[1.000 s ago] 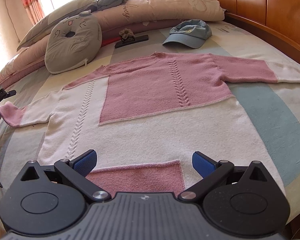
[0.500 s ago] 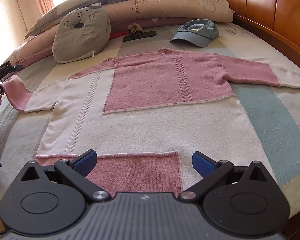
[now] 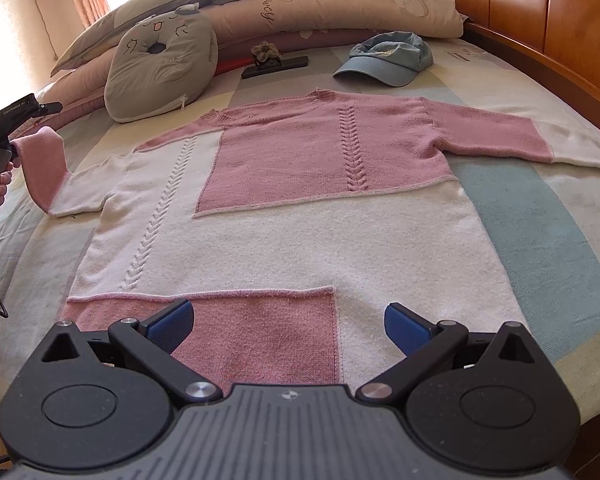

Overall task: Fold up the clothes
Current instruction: 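Carry the held sleeve across the sweater body toward the collar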

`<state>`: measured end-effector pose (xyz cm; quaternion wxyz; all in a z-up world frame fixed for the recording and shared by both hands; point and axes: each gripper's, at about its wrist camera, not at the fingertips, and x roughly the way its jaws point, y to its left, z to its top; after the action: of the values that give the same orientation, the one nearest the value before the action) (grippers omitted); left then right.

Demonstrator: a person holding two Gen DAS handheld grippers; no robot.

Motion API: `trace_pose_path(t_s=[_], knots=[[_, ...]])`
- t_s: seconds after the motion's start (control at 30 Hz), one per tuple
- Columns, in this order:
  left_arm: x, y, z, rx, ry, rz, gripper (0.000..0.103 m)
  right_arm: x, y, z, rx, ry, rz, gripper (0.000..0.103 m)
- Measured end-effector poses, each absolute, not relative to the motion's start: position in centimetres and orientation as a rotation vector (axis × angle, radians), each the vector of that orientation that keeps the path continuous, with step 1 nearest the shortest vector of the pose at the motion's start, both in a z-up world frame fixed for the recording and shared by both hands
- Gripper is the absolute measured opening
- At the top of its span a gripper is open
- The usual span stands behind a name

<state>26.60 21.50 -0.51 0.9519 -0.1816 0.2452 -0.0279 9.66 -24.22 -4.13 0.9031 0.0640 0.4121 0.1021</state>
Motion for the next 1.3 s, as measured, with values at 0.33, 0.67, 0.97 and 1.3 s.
trace_pose_path(t_s=[0.33,0.67,0.97,1.3], knots=[[28.4,17.0,0.5,-0.366,0.509,-0.107,0.102,8.9,-26.6,-4.4,0.172,0.846,0.2,0.103],[30.7,11.8,1.1,-0.356,0.567,-0.126,0.102,8.5,-27.7,-4.4,0.213,0.868,0.262,0.103],[33.0,7.5,0.5,-0.394,0.63,-0.128,0.102,8.5,-28.6,-5.4,0.175,0.914,0.268,0.103],[35.2,2.7,-0.8,-0.405,0.639,-0.152,0.102,8.3,-29.7,-5.8,0.178,0.934,0.276,0.103]])
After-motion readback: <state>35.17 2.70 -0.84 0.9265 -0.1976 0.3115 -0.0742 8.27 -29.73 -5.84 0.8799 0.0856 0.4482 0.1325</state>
